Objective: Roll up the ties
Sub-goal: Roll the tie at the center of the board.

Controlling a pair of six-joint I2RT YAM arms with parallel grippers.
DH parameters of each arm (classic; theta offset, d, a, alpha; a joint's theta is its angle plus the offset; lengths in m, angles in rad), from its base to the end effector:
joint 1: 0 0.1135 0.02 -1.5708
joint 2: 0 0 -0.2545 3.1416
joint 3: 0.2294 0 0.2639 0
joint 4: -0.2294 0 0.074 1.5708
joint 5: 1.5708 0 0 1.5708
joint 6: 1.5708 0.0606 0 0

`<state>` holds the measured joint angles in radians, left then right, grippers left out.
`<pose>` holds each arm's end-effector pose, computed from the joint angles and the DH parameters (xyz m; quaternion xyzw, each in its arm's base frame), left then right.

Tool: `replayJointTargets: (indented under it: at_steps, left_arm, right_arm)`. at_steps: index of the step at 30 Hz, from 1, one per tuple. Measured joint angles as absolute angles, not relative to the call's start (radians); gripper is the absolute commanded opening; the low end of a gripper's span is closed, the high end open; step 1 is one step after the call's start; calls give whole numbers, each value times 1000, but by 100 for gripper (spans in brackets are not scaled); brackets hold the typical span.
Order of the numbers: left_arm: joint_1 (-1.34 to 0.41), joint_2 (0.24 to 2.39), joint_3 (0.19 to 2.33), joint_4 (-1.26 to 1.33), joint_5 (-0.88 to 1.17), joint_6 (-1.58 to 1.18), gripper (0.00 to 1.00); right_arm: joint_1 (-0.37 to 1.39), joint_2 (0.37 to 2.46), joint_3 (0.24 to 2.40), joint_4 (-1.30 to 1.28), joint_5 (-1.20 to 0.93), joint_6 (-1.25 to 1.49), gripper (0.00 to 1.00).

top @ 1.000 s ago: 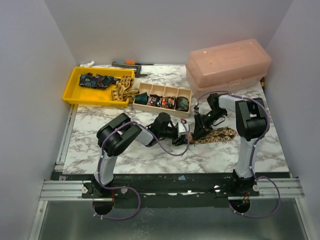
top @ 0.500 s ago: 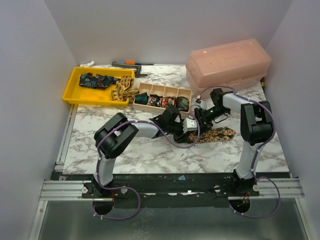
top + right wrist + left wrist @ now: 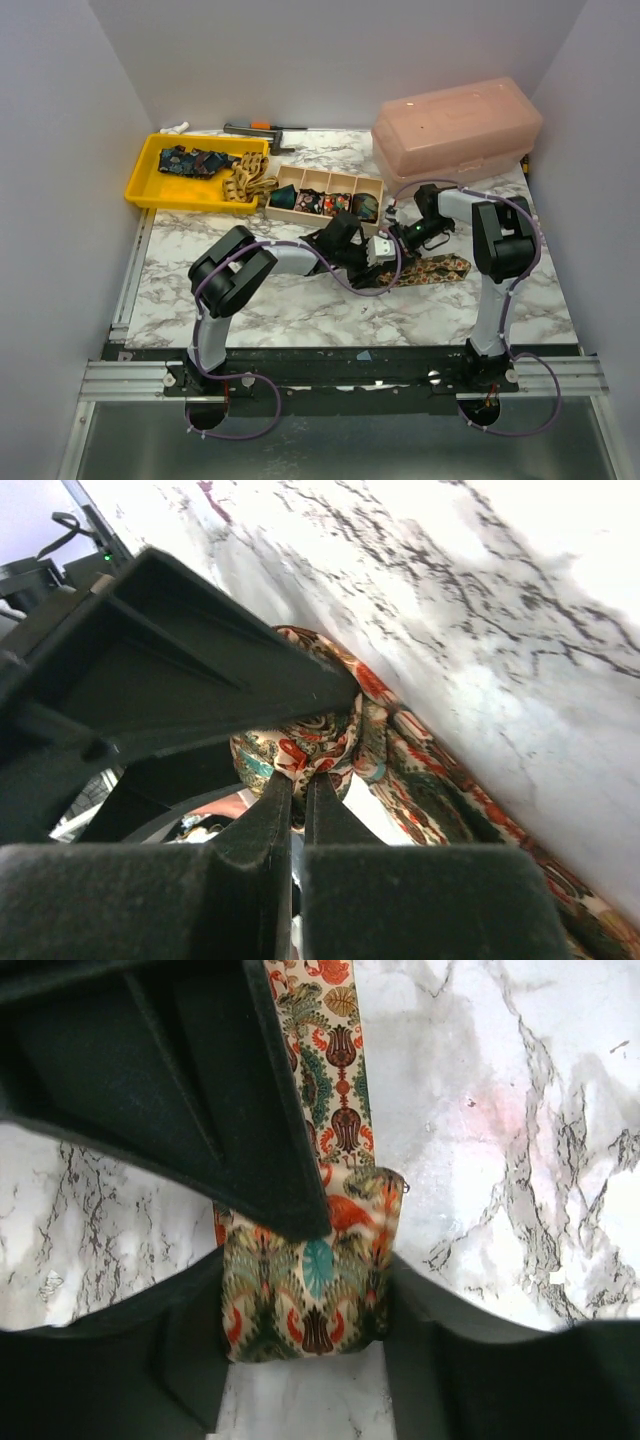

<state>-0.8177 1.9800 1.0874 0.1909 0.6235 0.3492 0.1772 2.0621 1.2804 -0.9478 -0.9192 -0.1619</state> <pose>0.2637 -0.3330 0.1050 0.5834 0.6494 -0.3636 0.3252 0.3333 0.1086 0.0901 0.1161 -0.8865 -0.4416 0.0744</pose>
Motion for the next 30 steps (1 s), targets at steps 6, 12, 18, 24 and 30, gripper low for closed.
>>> replayJointTargets:
  at_steps: [6,12,18,24,30]
  left_arm:
    - [-781,1971,986,368,709,306,80]
    - [-758,1977,890,587,731,236,82]
    - [-774,2065,921,757,731,133,70]
    - [-794,2151,956,901,763,44,38]
    - [-806,2130,949,864,732,97,17]
  right_arm:
    - [166,2069,1280,-946,-852,-166,0]
    - [162,2067,1279,-946,-812,-165,0]
    - [159,2034,1248,-921,-759,-163,0]
    - [154,2020,1225,-904,-712,-154,0]
    - [153,2019,1237,-916,-701,-146,28]
